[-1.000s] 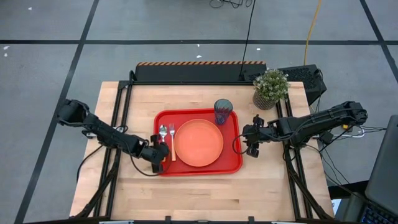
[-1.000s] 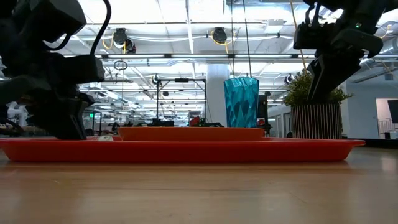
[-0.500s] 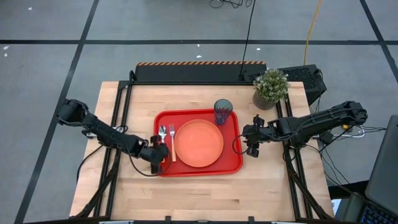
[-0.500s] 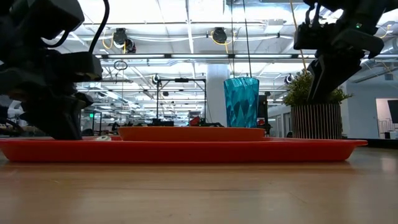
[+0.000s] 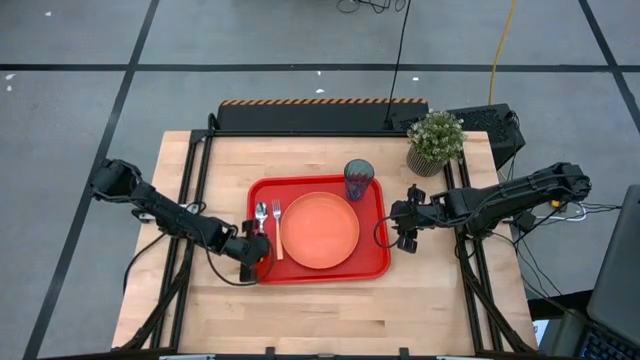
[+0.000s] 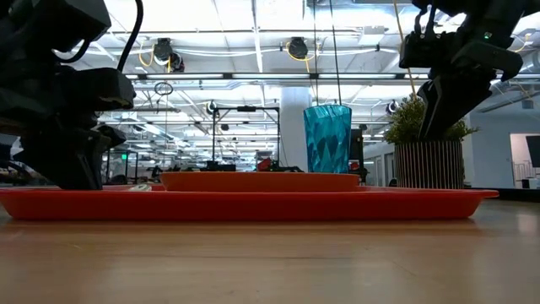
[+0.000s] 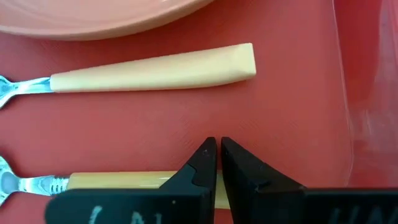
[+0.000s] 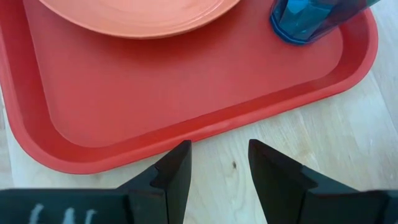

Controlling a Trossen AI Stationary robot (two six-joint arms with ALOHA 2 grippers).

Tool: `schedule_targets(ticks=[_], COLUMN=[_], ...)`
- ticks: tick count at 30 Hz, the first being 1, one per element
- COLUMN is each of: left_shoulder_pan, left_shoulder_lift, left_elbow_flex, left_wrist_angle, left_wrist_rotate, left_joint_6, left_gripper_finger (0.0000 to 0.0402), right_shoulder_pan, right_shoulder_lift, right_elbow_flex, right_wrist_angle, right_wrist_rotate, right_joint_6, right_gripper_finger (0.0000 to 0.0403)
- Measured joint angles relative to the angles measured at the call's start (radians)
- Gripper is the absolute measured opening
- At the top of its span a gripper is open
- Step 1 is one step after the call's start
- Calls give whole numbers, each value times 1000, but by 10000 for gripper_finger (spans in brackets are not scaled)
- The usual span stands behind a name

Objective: Pick and place plate/cup/fork/spoon on tray
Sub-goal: Adjust the the yellow spoon on the orange serving tray, then adjust the the light orange spoon on the orange serving tray

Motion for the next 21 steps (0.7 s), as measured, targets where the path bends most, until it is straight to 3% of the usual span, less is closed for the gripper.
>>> schedule_targets(ticks=[11,21], left_shoulder_pan=[31,45], left_shoulder_lift=[0,4], left_elbow_flex=[133,142], left_wrist_angle=[-16,-31], left_wrist_rotate=[-87,-90], left_joint_6=[152,160], left_gripper_finger=[26,26], right_shoulder_pan=[0,0], right_shoulder_lift=[0,0], right_elbow_flex=[0,0], right_wrist_angle=[8,8], right_wrist_rotate=[1,-1], right_joint_6=[-3,-1], right_gripper_finger=[153,153])
